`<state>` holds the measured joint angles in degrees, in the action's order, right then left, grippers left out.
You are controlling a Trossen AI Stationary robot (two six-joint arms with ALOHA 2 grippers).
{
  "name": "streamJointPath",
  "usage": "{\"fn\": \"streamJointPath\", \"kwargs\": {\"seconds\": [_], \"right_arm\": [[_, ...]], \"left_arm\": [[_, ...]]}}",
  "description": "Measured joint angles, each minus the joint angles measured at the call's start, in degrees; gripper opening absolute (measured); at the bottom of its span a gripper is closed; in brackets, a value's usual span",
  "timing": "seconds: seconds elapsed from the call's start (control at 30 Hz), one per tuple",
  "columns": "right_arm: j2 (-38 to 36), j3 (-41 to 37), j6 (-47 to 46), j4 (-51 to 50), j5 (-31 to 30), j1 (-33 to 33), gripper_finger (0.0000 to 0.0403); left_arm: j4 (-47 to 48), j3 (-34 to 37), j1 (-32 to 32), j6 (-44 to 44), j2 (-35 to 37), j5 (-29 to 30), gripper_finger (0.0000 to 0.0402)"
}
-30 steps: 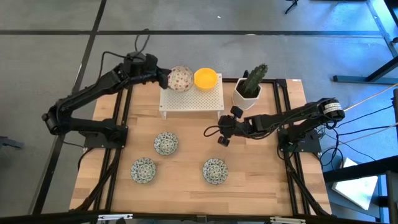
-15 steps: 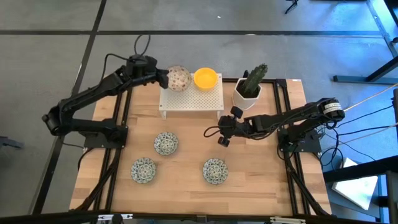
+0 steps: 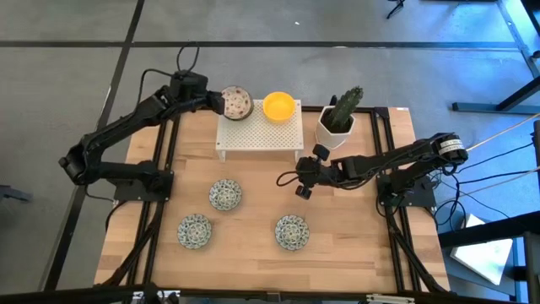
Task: Pick & Place Mini bowls
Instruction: Stack the green patterned bowl on top of the green patterned bowl on the shelf, then put the top blue patterned bowl on the shelf
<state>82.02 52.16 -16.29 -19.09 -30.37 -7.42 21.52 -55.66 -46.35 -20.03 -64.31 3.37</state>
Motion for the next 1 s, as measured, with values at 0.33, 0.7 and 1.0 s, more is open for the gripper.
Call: {"fn": "streamJointPath", "kwargs": {"seconds": [0.33,0.7,1.0], "right_arm": [[0.0,0.0,0.0,0.0,0.5,0.0,0.0118],[0.0,0.0,0.2,-0.6,0.5,0.0,0.0118],[0.0,0.0,1.8,3.3,2.2,0.7,0.0118]], "left_arm": [[-2.0,0.0,0.0,0.1,-0.1,-1.2,0.0112],[12.6,-0.4,13.8,13.7,11.7,-14.8,0.0123],[23.4,8.9,38.6,-2.3,14.1,-3.4,0.0125]]}}
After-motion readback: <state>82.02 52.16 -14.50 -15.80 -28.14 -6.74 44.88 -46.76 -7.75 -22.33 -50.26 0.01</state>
